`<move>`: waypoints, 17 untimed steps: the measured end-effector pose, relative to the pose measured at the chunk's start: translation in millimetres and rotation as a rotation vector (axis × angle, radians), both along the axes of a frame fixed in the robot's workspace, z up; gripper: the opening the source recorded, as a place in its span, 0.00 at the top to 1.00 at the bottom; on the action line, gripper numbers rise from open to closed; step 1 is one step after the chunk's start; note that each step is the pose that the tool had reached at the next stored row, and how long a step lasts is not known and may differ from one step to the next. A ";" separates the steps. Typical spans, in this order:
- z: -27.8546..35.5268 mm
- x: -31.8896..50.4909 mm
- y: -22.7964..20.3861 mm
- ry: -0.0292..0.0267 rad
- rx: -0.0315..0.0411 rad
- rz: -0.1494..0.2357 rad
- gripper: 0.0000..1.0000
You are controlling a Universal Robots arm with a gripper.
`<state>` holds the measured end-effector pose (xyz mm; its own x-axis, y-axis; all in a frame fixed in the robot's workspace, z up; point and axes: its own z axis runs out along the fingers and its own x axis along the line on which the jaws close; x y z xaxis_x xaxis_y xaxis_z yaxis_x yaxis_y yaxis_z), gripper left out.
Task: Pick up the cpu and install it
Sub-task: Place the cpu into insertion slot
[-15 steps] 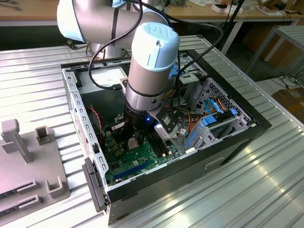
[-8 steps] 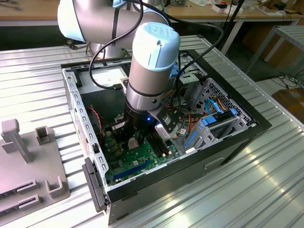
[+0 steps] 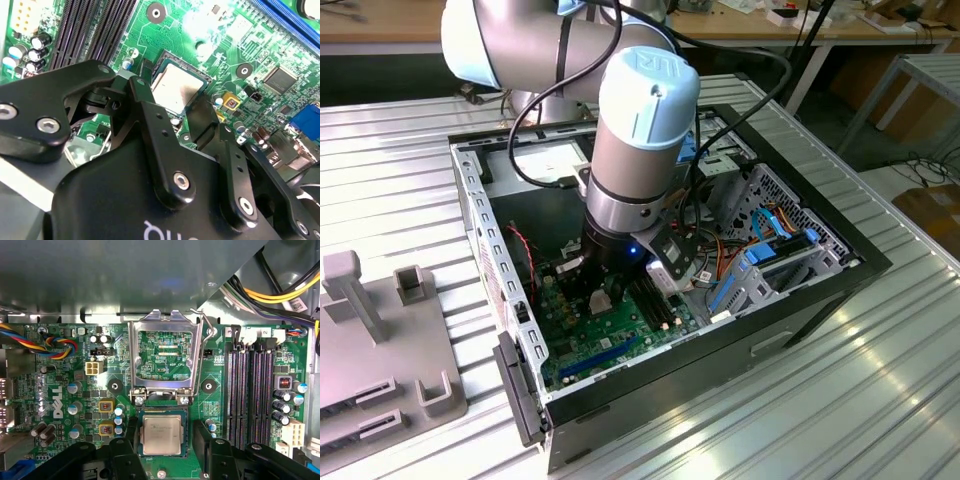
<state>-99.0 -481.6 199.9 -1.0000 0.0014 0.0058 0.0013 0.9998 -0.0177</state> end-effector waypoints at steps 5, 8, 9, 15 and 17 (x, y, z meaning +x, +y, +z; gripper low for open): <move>5.6 -0.2 -0.1 0.0007 -0.0006 0.000 0.46; 3.8 -0.3 -0.2 0.0009 -0.0011 0.000 0.46; 2.7 -0.3 -0.2 0.0009 -0.0009 0.000 0.46; -2.8 -0.3 -0.3 0.0010 -0.0012 0.000 0.46; -4.7 -0.5 -0.4 -0.0001 0.0015 0.000 0.46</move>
<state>-99.5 -482.1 195.2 -1.0000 0.0017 0.0058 0.0016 0.9999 -0.0163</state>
